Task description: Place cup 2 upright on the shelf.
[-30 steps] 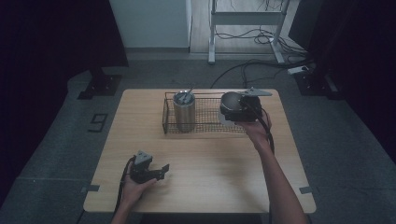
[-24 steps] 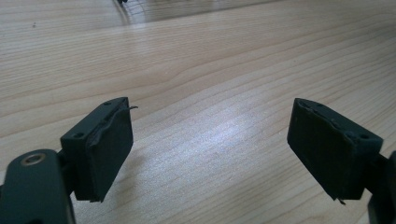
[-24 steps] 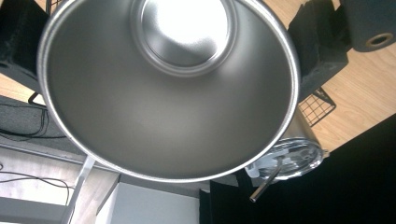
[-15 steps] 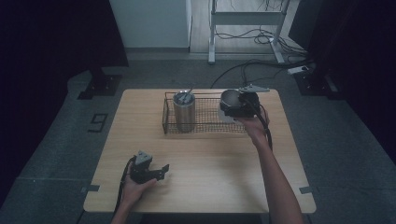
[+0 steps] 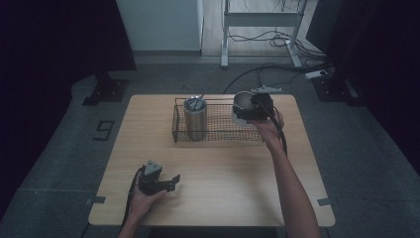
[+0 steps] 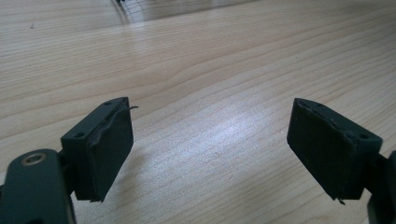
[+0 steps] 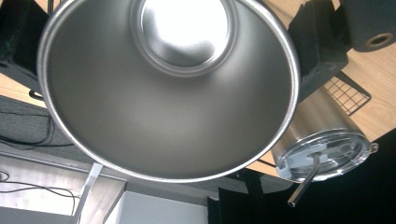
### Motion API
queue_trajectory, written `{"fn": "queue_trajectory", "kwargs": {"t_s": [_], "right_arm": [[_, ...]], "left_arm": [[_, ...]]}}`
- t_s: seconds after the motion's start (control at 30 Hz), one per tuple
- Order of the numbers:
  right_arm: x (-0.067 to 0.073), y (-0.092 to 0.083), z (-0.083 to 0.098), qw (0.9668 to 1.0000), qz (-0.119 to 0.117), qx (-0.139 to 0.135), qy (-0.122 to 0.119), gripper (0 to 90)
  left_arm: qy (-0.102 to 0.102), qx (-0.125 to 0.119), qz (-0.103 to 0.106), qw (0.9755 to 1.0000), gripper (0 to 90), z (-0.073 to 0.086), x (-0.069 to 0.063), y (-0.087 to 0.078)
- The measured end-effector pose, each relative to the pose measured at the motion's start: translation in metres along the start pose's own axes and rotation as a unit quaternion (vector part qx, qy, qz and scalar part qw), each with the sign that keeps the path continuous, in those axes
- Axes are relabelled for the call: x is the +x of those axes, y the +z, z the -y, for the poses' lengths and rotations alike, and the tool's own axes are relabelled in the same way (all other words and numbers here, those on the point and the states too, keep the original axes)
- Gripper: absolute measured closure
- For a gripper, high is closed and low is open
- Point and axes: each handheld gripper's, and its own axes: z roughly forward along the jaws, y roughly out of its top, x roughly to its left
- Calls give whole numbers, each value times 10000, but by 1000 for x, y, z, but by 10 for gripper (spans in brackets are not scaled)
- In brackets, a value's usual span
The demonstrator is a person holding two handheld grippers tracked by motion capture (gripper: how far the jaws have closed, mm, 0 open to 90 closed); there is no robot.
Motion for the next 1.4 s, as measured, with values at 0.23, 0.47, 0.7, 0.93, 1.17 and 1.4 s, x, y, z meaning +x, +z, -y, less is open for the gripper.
{"fn": "queue_trajectory", "kwargs": {"t_s": [0.23, 0.47, 0.7, 0.93, 1.17, 1.4], "right_arm": [[-2, 7, -3, 10000, 6, 37, 15, 66], [-4, 20, -6, 9998, 92, 143, -71, 66], [-9, 28, -7, 9998, 129, 168, -16, 66], [-13, 36, -8, 9998, 121, 177, 36, 66], [-15, 46, -6, 9995, 197, 263, 3, 66], [-21, 57, -1, 9989, 231, 387, 83, 66]], "left_arm": [[5, 13, 3, 10000, 149, 0, 0, 0], [4, 26, 15, 10000, 149, 0, 0, 1], [-9, 24, 19, 10000, 149, 0, 2, 0], [-3, 37, 20, 10000, 149, 1, 2, 1], [3, 46, 27, 10000, 149, 1, 2, 1], [-20, 48, 10, 10000, 149, 1, 3, 1]]}}
